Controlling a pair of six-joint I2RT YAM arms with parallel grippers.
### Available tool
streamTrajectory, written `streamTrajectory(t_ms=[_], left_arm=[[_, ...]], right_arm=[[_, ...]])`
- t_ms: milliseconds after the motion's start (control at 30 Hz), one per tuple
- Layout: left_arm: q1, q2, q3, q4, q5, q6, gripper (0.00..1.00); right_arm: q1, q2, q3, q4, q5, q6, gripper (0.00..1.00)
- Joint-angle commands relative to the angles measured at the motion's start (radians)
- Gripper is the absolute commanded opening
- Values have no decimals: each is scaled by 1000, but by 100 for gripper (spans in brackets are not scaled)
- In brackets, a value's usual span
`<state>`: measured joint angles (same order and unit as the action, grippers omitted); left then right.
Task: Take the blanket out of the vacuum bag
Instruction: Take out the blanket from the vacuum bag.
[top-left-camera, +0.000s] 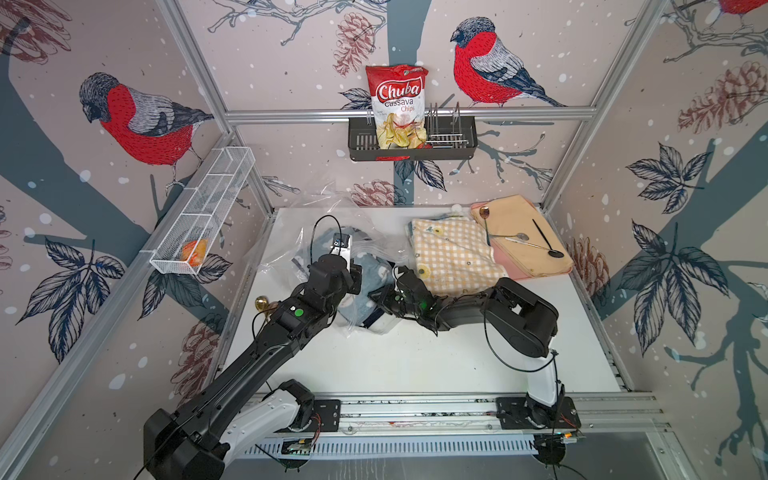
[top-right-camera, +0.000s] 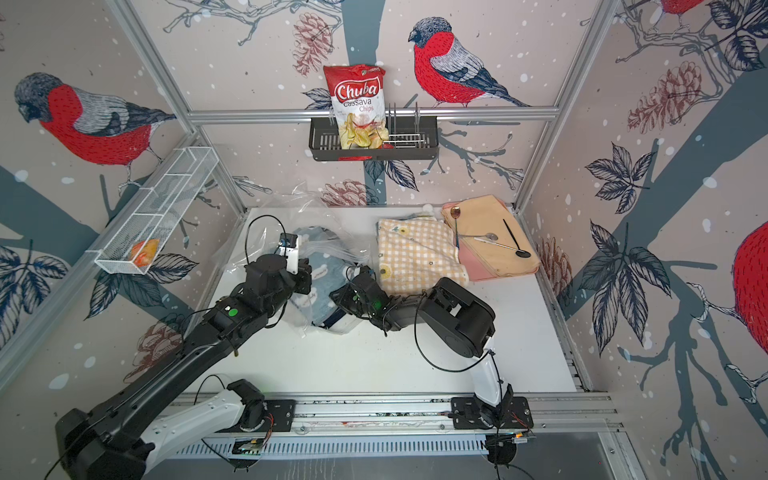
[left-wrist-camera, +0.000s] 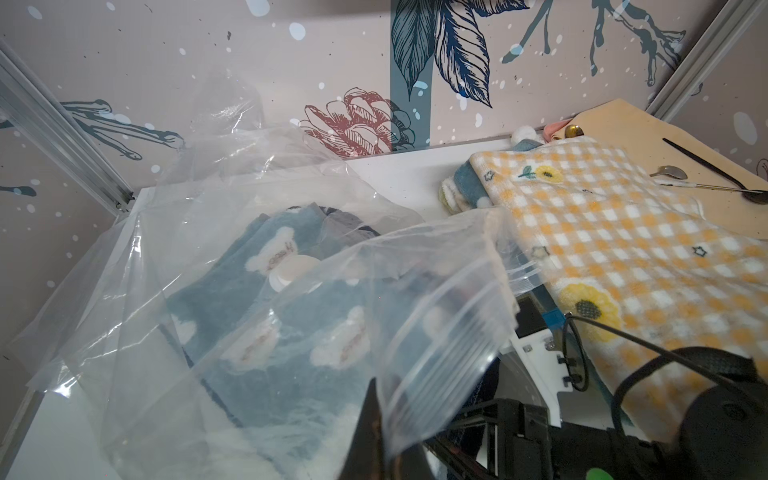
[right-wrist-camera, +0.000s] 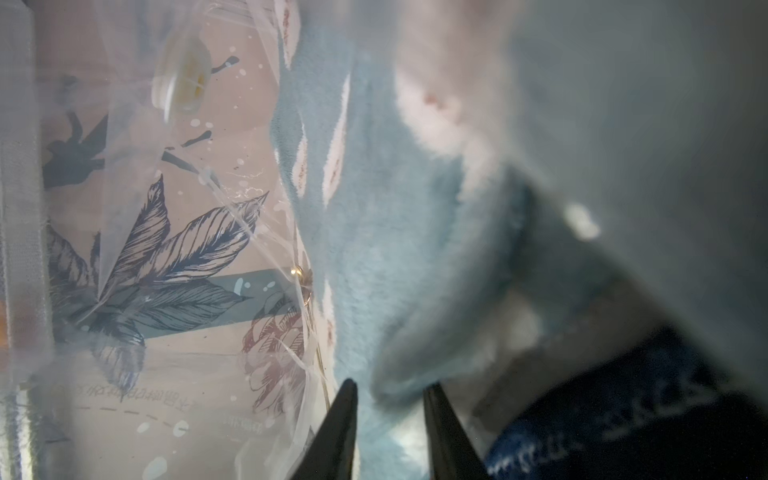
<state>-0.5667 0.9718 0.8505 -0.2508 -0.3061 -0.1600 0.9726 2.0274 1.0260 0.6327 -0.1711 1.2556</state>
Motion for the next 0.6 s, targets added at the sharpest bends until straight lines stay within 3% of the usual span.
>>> streamTrajectory(t_ms=[0,100,300,467,567], left_arm=[[-3,3,4,35,6,-3,5],[-2,5,5,33,6,-3,5],[-3,4,5,34,9,-3,5],[-4,5,5,34,14,-3,5],[-4,7,5,32,16,-3,5]], right_arm=[[3,-19,23,-12,1,-58,13],[11,-47,41,-41,16,-104,5],[19,-82,24,-59,32,-119,5],[28,-80,-39,-38,36,-82,32],[28,-76,-63,-19,36,-62,38]])
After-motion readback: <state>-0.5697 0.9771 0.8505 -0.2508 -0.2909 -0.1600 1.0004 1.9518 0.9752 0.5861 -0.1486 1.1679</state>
